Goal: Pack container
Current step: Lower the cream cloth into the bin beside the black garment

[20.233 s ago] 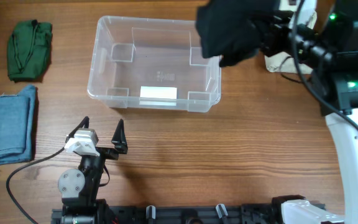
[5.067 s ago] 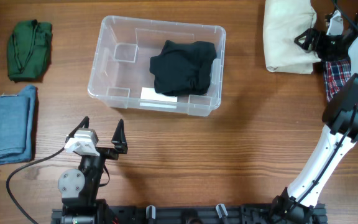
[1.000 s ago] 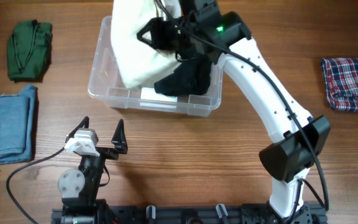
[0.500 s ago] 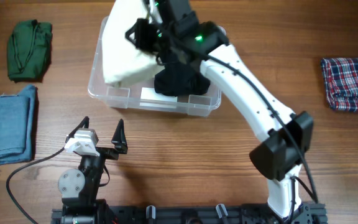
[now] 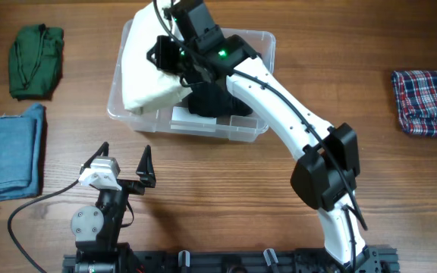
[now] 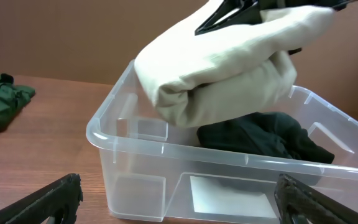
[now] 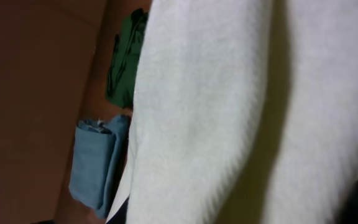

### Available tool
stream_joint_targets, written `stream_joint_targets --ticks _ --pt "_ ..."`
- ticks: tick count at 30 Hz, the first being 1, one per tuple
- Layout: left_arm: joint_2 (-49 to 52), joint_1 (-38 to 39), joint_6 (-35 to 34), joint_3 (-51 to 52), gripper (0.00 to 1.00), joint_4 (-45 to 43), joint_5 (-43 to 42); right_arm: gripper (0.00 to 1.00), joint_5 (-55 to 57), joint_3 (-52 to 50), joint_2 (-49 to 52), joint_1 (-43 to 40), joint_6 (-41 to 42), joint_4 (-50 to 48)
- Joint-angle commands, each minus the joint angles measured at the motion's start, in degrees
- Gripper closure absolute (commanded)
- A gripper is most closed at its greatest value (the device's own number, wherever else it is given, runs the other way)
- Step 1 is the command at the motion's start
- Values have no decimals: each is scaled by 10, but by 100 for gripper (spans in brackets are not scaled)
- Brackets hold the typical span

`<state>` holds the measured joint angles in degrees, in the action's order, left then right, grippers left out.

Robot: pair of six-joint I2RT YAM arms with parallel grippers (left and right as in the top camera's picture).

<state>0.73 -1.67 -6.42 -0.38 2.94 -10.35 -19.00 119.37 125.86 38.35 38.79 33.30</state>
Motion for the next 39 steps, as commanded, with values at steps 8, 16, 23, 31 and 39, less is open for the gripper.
stream_joint_targets --ticks 8,16,23,31,39 --pt "-4 -3 -5 0 0 5 1 96 -16 9 25 18 3 -24" --pt "-4 -3 -5 0 0 5 1 86 -16 9 41 19 4 -31" --pt "-4 -3 -5 0 0 5 1 73 -16 9 46 19 3 -30" --pt "-4 -3 -5 0 0 5 1 56 -13 9 52 19 -13 -24" --pt "-4 -3 -5 0 0 5 1 36 30 9 52 19 -14 -6"
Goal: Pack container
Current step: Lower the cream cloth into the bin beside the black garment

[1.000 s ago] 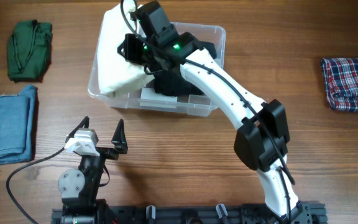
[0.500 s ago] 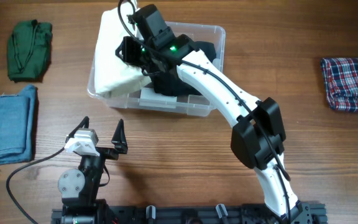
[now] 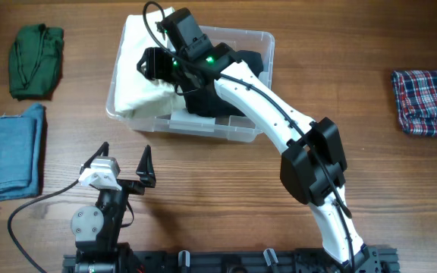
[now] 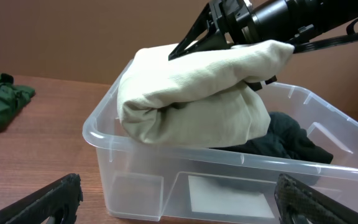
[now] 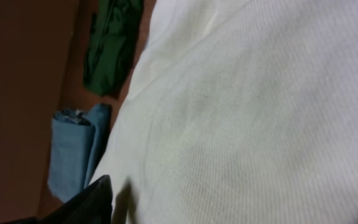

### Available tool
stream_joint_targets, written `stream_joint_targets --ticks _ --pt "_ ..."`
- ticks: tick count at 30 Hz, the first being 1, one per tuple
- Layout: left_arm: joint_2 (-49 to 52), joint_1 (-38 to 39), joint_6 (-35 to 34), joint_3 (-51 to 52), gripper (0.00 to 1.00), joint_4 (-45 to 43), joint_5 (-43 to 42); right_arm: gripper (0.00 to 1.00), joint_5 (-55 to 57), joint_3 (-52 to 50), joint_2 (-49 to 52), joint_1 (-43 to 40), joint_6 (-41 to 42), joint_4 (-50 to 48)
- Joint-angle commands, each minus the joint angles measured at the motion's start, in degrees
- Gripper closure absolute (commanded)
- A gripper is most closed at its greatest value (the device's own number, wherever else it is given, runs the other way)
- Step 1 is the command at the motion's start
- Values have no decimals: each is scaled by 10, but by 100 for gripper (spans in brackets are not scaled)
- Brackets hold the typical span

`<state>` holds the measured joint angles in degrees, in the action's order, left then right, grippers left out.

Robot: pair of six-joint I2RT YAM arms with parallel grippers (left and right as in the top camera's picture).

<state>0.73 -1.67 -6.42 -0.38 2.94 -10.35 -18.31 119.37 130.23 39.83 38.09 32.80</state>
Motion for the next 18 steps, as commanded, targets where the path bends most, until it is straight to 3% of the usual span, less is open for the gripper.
stream_joint_targets --ticks 1,8,18 --pt "-4 -3 -5 0 0 5 1 35 23 9 8 5 -10 0" --pt "-4 -3 -5 0 0 5 1 11 36 9 8 5 -41 3" --pt "-4 -3 -5 0 0 5 1 7 70 9 8 4 -108 -1"
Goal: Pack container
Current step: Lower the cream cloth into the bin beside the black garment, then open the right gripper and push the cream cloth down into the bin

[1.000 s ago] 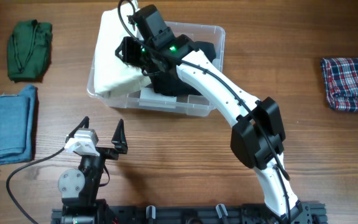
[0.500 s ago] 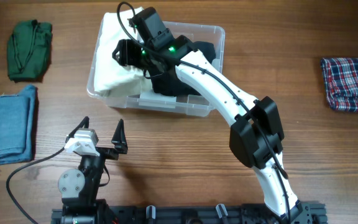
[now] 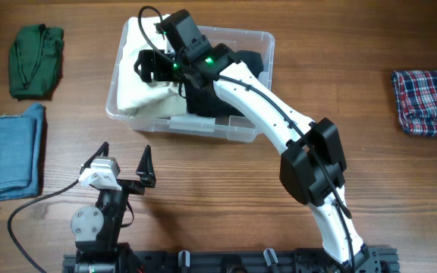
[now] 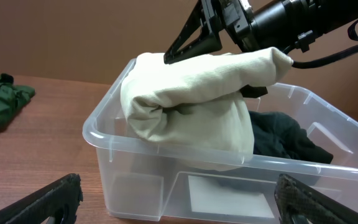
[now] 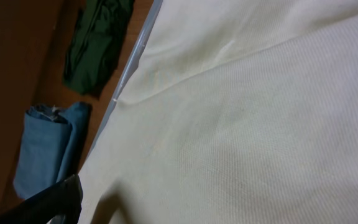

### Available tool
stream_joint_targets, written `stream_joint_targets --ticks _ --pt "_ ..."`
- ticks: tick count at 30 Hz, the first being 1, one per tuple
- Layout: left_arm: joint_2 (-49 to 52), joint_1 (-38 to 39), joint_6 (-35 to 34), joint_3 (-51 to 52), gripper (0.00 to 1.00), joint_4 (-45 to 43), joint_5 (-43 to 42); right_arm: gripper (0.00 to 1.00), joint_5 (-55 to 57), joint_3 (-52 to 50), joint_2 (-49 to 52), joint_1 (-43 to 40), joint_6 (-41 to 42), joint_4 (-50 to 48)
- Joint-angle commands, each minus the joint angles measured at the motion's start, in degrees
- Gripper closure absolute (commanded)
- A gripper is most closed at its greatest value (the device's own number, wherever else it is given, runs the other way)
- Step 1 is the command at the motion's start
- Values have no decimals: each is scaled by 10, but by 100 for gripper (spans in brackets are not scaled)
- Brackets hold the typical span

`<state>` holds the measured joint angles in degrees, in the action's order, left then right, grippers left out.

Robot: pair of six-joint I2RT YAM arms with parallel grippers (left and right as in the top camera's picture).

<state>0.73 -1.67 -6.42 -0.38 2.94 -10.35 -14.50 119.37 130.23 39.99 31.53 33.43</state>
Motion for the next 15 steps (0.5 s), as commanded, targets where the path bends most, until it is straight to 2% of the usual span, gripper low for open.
stream_joint_targets --ticks 1,9,13,15 --pt "-4 -3 -5 0 0 5 1 7 36 10 7 1 -51 -10" --pt "-4 -3 -5 0 0 5 1 7 46 16 6 -9 -76 -5" --pt "-4 -3 -5 0 0 5 1 0 71 16 6 -10 -76 16" --pt "-4 -3 -5 0 0 5 1 1 75 16 6 -10 -76 27"
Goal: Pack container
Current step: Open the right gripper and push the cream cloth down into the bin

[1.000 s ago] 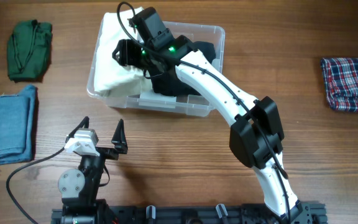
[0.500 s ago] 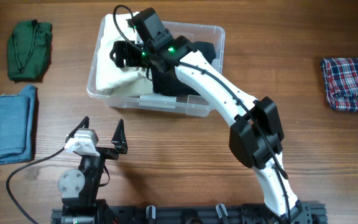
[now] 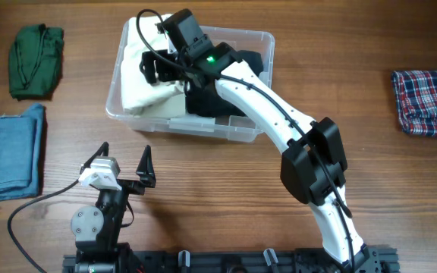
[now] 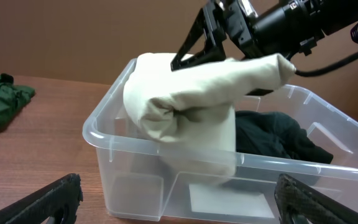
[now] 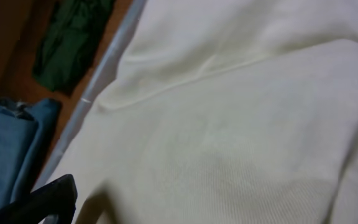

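Observation:
A clear plastic container [image 3: 265,47] stands at the back middle of the table, also in the left wrist view [image 4: 104,140]. A black garment [image 3: 212,103] lies in its right half. A cream folded cloth [image 3: 136,85] sags into the left half [image 4: 194,93]. My right gripper [image 3: 162,70] hovers over it, jaws spread wide, one finger above the cloth and one under it. The cloth [image 5: 229,124] fills the right wrist view, with one fingertip [image 5: 45,199] at the lower left. My left gripper [image 3: 124,170] rests open near the front edge.
A green bundle [image 3: 36,61] lies at the back left, folded blue denim [image 3: 6,152] at the left edge, and a plaid cloth [image 3: 427,102] at the far right. The right arm reaches diagonally over the container's right side.
The cream cloth has sagged deeper into the container's left half, down against the front wall. The right gripper has shifted slightly right above it. The left arm has not moved.
The right gripper first held the cream cloth bunched above the container's left rim. Then the cloth rested lower on the left half beside the black garment. After that the jaws stood wider and the cloth drooped, and now it hangs well inside.

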### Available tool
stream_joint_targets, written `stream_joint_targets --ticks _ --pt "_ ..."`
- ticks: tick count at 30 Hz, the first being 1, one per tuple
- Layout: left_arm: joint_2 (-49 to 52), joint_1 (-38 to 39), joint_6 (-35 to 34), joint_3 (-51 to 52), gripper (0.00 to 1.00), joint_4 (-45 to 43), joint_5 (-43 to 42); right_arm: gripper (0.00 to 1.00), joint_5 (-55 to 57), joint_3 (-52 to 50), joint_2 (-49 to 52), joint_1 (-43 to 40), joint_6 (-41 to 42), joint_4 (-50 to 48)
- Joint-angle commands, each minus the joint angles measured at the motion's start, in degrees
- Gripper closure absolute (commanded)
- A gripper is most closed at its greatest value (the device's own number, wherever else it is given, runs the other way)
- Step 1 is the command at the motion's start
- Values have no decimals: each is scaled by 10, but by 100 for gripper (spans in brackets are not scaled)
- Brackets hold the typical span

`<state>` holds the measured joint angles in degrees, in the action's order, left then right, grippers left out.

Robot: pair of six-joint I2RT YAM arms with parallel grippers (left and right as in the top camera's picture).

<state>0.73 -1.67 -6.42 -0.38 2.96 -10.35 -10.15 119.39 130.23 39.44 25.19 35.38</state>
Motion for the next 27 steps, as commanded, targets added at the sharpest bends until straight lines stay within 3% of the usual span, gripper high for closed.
stream_joint_targets --ticks 1,24,27 --pt "-4 -3 -5 0 0 5 1 0 33 16 6 -5 -12 12" --pt "-4 -3 -5 0 0 5 1 0 160 16 -8 -5 -78 61" --pt "-4 -3 -5 0 0 5 1 5 158 16 -23 -5 -87 68"
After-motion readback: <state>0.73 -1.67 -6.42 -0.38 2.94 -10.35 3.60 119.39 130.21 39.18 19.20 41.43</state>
